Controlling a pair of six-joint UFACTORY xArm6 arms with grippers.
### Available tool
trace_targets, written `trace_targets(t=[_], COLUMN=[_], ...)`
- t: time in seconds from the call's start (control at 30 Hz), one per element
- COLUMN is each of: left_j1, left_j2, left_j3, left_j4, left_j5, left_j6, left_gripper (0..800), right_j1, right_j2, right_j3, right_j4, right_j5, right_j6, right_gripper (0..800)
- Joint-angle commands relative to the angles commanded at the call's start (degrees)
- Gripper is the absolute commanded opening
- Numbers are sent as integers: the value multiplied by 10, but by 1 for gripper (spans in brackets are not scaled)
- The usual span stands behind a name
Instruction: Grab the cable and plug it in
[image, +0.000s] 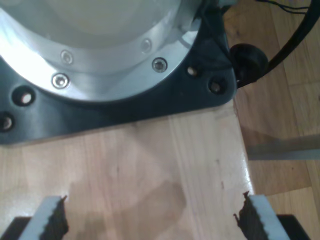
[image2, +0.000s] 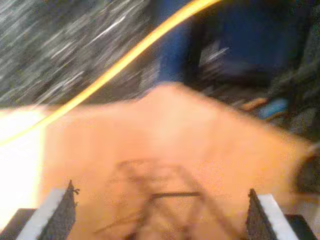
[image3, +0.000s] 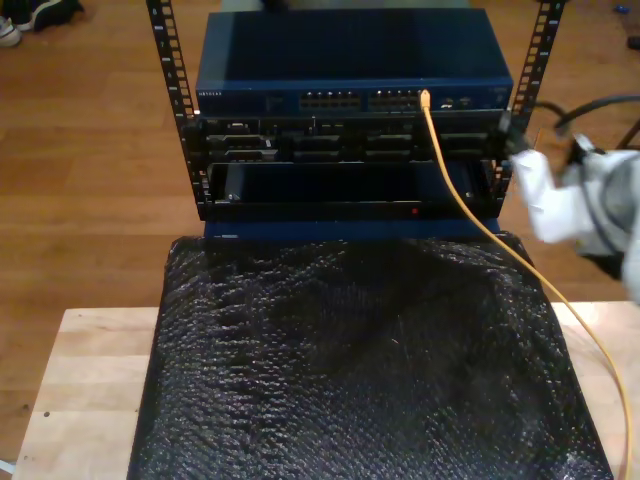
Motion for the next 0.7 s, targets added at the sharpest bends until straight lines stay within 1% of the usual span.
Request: trace_targets(t=[0.17, 0.43, 0.7], left_j1=[0, 0, 0], left_j2=[0, 0, 0], left_j3=[0, 0, 0], left_j4=[0, 0, 0], left_j5=[0, 0, 0], left_j6=[-1, 0, 0], left_gripper=[800, 800, 800], right_j1=[-104, -260, -380], right_j2=[-47, -137, -189], right_j3=[12, 81, 95], right_j4=[4, 4, 4], right_j5=[90, 206, 327], right_j6=[-76, -224, -379], right_gripper=[800, 800, 800])
